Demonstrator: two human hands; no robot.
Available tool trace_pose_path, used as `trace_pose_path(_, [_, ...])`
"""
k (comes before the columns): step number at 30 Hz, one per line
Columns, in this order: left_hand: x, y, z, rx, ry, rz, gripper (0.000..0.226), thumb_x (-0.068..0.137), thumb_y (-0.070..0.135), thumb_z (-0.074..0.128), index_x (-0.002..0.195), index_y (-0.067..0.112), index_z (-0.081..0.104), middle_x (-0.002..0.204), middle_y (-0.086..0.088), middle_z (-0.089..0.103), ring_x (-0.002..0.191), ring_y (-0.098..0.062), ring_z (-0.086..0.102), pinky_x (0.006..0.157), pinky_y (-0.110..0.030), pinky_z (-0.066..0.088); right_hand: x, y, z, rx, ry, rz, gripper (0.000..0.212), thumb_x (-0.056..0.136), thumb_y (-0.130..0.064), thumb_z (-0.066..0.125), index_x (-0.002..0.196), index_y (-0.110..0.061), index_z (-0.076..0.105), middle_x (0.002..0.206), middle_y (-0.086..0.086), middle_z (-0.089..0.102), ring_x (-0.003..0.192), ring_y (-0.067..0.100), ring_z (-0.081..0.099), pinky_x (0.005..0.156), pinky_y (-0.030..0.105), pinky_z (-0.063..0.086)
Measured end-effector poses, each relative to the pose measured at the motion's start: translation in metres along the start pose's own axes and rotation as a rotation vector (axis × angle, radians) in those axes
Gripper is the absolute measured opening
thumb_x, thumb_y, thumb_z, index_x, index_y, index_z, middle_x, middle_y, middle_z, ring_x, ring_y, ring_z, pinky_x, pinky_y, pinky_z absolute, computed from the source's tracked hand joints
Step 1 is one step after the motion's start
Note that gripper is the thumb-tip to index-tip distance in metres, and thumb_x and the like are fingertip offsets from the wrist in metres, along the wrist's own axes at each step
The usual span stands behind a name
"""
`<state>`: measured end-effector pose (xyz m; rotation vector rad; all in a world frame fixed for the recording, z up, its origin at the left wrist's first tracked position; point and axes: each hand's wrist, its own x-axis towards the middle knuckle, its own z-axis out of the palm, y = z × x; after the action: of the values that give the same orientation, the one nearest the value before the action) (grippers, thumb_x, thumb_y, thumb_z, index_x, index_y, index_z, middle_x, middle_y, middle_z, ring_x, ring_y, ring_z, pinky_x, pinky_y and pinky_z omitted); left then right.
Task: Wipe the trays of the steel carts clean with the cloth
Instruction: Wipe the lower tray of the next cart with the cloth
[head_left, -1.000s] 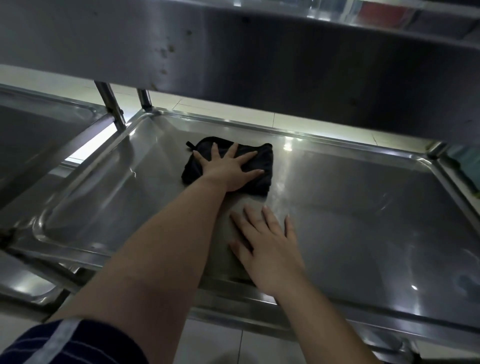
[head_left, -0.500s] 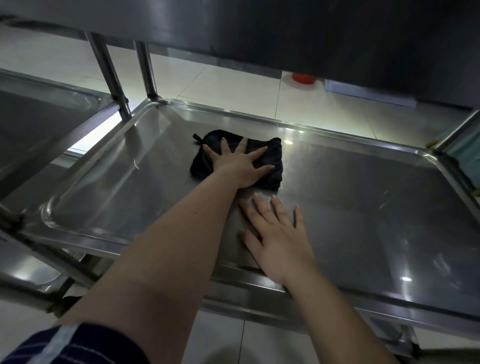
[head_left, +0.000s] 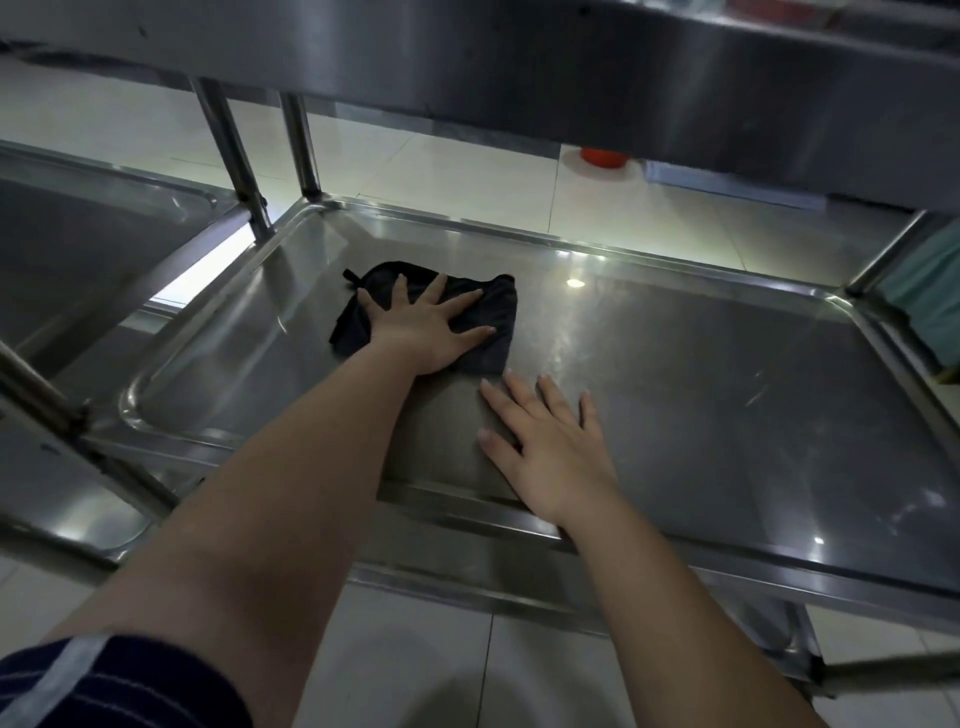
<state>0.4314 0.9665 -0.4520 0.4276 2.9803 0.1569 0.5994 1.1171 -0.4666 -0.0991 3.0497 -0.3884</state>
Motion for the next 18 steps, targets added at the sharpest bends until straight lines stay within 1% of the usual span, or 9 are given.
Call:
trace_pose_path(4, [-0.027,-0.059,-0.003,-0.006,0.021,-0.091,0.077,0.067,0.096,0.009,0.138,0.069,0.003,0.162,0.017,-0.003,0.149,-0.033,-0.006,0.105,-0.075,-0.009,-0.001,0.000,0.003,-0.025,0.016,0.004,0.064,0.089,-0.070,0.006,0.150,-0.051,0.001,0.162,-0.021,-0.003,0.150,0.014,-0.009,0.117,0.050,-0.014])
trace_pose_path(6, [-0.044,-0.080,-0.003,-0.017,0.025,-0.128,0.080,0.061,0.098,0.003,0.136,0.072,0.000,0.162,0.018,-0.002,0.149,-0.034,-0.005,0.106,-0.074,-0.007,0.002,0.001,0.005,-0.040,0.025,0.006,0.064,0.088,-0.071,0.006,0.149,-0.051,0.001,0.162,-0.021,-0.002,0.150,0.015,-0.007,0.116,0.051,-0.014])
trace_pose_path(9, [-0.070,-0.086,0.003,-0.019,0.024,-0.141,0.084,0.052,0.100,-0.005,0.132,0.075,-0.006,0.162,0.018,-0.004,0.149,-0.035,-0.005,0.105,-0.076,-0.005,0.005,0.000,0.007,-0.067,0.022,0.011,0.065,0.087,-0.071,0.003,0.149,-0.052,-0.001,0.162,-0.020,-0.002,0.150,0.016,-0.007,0.116,0.052,-0.013])
trace_pose_path(11, [-0.087,-0.080,0.007,-0.017,0.011,-0.139,0.080,0.050,0.101,-0.008,0.126,0.078,-0.015,0.162,0.018,-0.007,0.148,-0.036,-0.006,0.104,-0.076,-0.004,0.005,-0.001,0.007,-0.072,0.016,0.005,0.067,0.086,-0.071,0.001,0.150,-0.050,-0.001,0.162,-0.019,-0.003,0.150,0.017,-0.008,0.116,0.054,-0.012])
trace_pose_path(13, [-0.106,-0.069,0.014,-0.015,0.001,-0.122,0.073,0.048,0.101,-0.011,0.116,0.080,-0.025,0.161,0.018,-0.011,0.148,-0.037,-0.008,0.102,-0.076,-0.006,0.004,-0.002,0.006,-0.066,0.011,0.001,0.063,0.090,-0.068,0.006,0.151,-0.049,0.002,0.162,-0.018,-0.002,0.150,0.017,-0.008,0.116,0.054,-0.012])
trace_pose_path(15, [-0.122,-0.053,0.023,0.002,0.001,-0.086,0.070,0.047,0.100,-0.013,0.112,0.081,-0.029,0.160,0.018,-0.015,0.147,-0.039,-0.011,0.099,-0.075,-0.009,0.002,-0.002,0.003,-0.041,0.014,-0.001,0.057,0.098,-0.060,0.015,0.152,-0.046,0.007,0.162,-0.018,-0.001,0.150,0.017,-0.007,0.116,0.052,-0.013])
trace_pose_path(16, [-0.128,-0.045,0.027,0.010,0.003,-0.069,0.069,0.047,0.100,-0.014,0.112,0.081,-0.030,0.160,0.018,-0.016,0.146,-0.040,-0.012,0.097,-0.075,-0.011,0.001,-0.002,0.002,0.002,0.031,0.001,0.053,0.101,-0.052,0.020,0.153,-0.044,0.011,0.162,-0.018,0.001,0.150,0.016,-0.006,0.117,0.049,-0.013])
trace_pose_path(18, [-0.130,-0.032,0.030,0.022,-0.003,-0.056,0.070,0.046,0.099,-0.017,0.112,0.079,-0.033,0.160,0.016,-0.019,0.145,-0.043,-0.015,0.095,-0.076,-0.013,0.000,0.000,-0.002,0.231,0.124,0.021,0.049,0.105,-0.029,0.030,0.153,-0.035,0.024,0.162,-0.013,0.012,0.150,0.015,-0.002,0.120,0.040,-0.008])
